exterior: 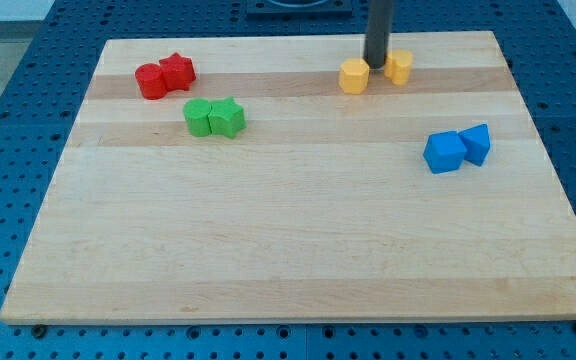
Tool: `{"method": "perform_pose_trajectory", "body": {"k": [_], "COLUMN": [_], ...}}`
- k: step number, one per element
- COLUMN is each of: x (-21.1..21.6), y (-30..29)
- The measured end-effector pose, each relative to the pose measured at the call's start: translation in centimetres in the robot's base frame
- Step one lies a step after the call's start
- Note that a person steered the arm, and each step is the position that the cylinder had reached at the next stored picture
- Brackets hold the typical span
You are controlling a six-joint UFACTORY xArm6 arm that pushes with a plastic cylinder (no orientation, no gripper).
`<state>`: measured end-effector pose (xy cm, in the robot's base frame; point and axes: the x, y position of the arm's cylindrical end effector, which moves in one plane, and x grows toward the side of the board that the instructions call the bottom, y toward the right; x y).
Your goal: Push the yellow heart into the blue triangle
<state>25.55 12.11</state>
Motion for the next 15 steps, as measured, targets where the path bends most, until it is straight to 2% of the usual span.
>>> {"method": "perform_pose_trajectory", "body": {"k": [2,4,6,8,9,10,11,14,15], "x": [0.6,3.9,2.2,8.7,8.6,4.2,2.7,10.7,11.1], "y": [3.8,5.6,6.2,6.2,5.9,5.8,7.8,8.0,7.9]}}
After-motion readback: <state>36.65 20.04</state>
